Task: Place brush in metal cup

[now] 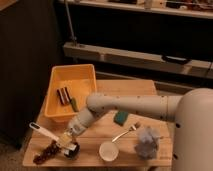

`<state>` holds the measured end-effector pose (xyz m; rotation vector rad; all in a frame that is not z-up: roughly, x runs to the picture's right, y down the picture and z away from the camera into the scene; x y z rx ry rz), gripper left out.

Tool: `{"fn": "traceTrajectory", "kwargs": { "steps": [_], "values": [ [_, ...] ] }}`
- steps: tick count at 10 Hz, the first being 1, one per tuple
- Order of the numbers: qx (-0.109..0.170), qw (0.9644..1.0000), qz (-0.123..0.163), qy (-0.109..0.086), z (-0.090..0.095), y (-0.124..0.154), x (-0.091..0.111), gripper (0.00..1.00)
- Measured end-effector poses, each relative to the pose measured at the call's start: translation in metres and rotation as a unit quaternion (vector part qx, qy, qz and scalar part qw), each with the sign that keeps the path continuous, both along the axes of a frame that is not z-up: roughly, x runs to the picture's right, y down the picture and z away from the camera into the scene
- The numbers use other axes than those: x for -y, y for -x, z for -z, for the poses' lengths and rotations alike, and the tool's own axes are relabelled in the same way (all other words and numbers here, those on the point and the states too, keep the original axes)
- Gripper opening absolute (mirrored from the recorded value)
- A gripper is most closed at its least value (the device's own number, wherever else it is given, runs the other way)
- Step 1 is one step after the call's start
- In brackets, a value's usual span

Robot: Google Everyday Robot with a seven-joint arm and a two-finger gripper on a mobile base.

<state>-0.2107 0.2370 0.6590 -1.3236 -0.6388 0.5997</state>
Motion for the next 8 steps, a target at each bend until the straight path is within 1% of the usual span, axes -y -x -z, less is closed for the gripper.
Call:
{"fn": "traceTrajectory", "kwargs": {
  "steps": [1,3,4,5,6,7,8],
  "values": [
    [0.001,1.0000,0.000,0.001,-0.0002,-0.0006,-0.0003,0.07],
    [0.004,1.0000,0.000,0.001,-0.0008,-0.0025,-0.0013,0.27],
    [0.005,1.0000,0.000,0.002,-0.0014,-0.0033,-0.0026,0.39],
    [0.006,1.0000,-0.001,0.002,-0.0015,-0.0035,-0.0033,0.47],
    [0.005,1.0000,-0.001,0.002,-0.0017,-0.0037,-0.0036,0.57],
    [0.005,1.0000,-0.001,0.000,-0.0022,-0.0032,-0.0033,0.69],
    [0.005,1.0000,-0.001,-0.001,-0.0026,-0.0024,-0.0031,0.77]
  ]
}}
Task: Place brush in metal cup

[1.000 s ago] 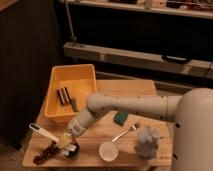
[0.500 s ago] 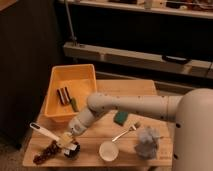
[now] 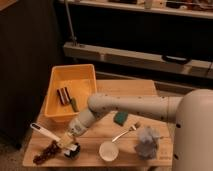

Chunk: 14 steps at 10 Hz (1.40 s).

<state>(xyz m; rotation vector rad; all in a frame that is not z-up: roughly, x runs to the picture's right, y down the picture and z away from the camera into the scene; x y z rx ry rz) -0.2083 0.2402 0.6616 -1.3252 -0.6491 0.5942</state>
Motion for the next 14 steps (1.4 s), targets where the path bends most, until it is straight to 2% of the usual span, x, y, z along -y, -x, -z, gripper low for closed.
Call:
{"fn": "traceTrajectory", "kwargs": {
  "steps": [1,14],
  "values": [
    [-0.001,1.0000,0.000,-0.001,-0.0004,-0.0001,0.0008,0.80],
    [-0.002,1.0000,-0.001,0.001,-0.0009,-0.0002,0.0001,0.80]
  ]
}}
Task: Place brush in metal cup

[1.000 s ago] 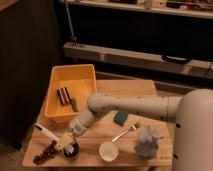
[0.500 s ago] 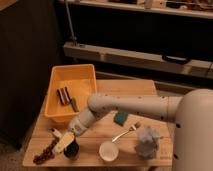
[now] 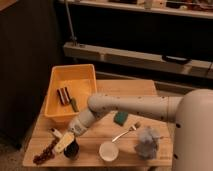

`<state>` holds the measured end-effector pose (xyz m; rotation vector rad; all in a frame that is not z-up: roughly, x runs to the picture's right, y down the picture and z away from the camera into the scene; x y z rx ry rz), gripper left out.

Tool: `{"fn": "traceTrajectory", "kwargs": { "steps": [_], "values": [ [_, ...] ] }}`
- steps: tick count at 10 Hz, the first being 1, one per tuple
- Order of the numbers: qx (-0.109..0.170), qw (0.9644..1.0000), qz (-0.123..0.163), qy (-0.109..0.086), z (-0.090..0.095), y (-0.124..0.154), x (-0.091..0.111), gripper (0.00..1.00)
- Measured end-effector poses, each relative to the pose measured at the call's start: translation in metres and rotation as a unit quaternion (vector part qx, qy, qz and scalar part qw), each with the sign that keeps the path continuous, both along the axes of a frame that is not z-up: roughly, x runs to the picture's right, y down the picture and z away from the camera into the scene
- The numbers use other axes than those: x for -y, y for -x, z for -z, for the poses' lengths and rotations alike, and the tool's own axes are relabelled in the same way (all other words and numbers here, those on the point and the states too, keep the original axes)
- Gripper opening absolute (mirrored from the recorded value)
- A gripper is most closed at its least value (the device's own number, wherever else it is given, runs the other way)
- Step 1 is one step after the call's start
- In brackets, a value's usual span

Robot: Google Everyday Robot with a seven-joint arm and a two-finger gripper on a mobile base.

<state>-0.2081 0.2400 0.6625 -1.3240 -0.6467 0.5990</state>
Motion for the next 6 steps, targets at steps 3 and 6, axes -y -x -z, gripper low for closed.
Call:
{"fn": "traceTrajectory", "kwargs": {
  "steps": [3,6],
  "values": [
    [-0.030,0.9995,-0.002,-0.008,0.000,-0.007,0.011,0.80],
    [-0.057,0.9982,-0.012,-0.017,-0.003,-0.018,0.025,0.80]
  ]
}}
